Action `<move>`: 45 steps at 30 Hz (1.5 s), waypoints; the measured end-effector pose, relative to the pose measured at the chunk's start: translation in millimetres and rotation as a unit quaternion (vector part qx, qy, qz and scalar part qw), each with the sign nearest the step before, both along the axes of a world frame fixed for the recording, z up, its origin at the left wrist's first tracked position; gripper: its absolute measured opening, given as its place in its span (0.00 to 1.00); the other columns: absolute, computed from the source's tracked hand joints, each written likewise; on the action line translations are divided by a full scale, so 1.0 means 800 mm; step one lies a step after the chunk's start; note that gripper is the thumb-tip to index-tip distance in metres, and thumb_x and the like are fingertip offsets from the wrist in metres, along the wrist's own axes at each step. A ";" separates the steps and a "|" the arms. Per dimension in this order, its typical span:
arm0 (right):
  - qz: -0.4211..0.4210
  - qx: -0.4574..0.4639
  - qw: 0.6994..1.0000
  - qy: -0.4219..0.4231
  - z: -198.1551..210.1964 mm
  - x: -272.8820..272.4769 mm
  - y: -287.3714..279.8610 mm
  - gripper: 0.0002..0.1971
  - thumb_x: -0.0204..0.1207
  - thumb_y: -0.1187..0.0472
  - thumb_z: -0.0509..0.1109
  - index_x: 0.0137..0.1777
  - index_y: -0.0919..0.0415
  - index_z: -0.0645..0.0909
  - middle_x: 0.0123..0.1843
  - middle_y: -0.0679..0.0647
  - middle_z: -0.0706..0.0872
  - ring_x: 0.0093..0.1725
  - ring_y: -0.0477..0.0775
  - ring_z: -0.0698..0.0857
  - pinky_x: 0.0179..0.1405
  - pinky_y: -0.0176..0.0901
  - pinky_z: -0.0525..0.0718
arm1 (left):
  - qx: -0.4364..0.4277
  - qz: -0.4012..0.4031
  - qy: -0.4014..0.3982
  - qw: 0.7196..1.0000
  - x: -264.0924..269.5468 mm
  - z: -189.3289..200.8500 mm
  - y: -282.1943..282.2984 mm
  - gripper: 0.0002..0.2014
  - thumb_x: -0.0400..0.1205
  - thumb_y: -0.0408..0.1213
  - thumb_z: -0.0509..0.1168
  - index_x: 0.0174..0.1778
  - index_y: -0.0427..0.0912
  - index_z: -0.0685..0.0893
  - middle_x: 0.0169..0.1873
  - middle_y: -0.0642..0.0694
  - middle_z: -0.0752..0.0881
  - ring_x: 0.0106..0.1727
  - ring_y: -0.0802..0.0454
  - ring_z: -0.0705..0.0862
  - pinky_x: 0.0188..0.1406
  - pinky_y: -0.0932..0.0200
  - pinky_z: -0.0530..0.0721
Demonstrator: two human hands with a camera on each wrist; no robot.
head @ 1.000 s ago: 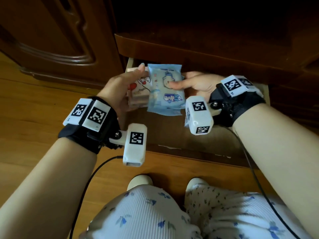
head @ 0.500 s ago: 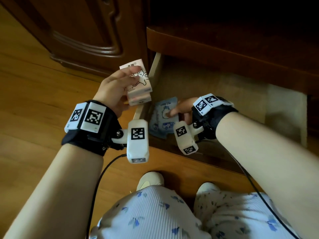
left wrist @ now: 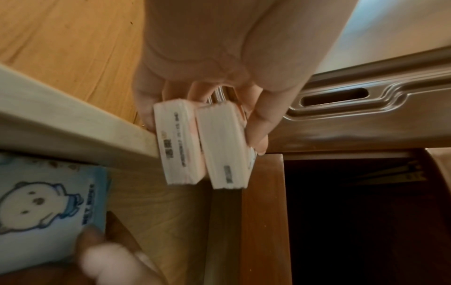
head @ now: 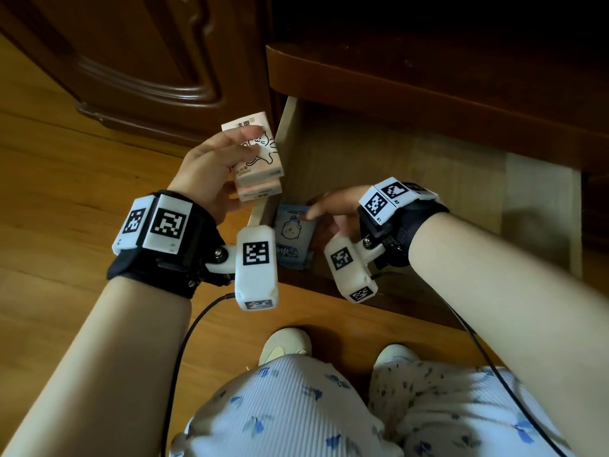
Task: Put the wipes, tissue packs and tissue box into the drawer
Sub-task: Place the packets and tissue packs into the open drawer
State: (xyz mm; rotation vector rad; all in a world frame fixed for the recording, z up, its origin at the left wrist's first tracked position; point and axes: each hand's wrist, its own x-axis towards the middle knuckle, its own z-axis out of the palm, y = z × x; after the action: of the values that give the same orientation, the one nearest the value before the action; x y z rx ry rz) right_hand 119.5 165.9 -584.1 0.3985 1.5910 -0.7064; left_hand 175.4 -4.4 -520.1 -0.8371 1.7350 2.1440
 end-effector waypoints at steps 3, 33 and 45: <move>-0.008 0.025 0.998 0.050 -0.005 -0.005 0.001 0.24 0.76 0.56 0.67 0.69 0.65 0.71 0.61 0.64 0.81 0.68 0.66 0.81 0.62 0.57 0.82 | 0.005 0.000 0.000 1.000 0.000 0.000 -0.001 0.10 0.76 0.35 0.65 0.43 0.57 0.86 0.38 0.52 0.86 0.38 0.51 0.85 0.27 0.63 0.83; -0.133 -0.184 0.954 0.195 0.076 -0.019 0.059 0.11 0.70 0.63 0.73 0.52 0.60 0.80 0.40 0.55 0.88 0.38 0.53 0.89 0.34 0.45 0.87 | -0.066 -0.082 0.043 0.994 -0.005 0.019 0.073 0.25 0.72 0.28 0.69 0.65 0.48 0.78 0.58 0.49 0.86 0.59 0.50 0.86 0.61 0.51 0.81; 0.074 0.028 0.990 0.118 0.028 -0.003 0.051 0.24 0.70 0.60 0.75 0.65 0.69 0.79 0.63 0.64 0.85 0.59 0.64 0.85 0.62 0.55 0.82 | -0.102 0.026 0.030 0.994 0.005 -0.012 0.052 0.33 0.77 0.17 0.54 0.78 0.45 0.66 0.75 0.50 0.74 0.72 0.55 0.74 0.58 0.63 0.80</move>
State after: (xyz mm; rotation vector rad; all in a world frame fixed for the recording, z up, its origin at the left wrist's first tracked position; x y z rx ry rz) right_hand 117.2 206.8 -561.4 0.2412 1.8459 -0.6136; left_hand 179.4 36.9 -529.4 -0.8840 2.0096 2.0692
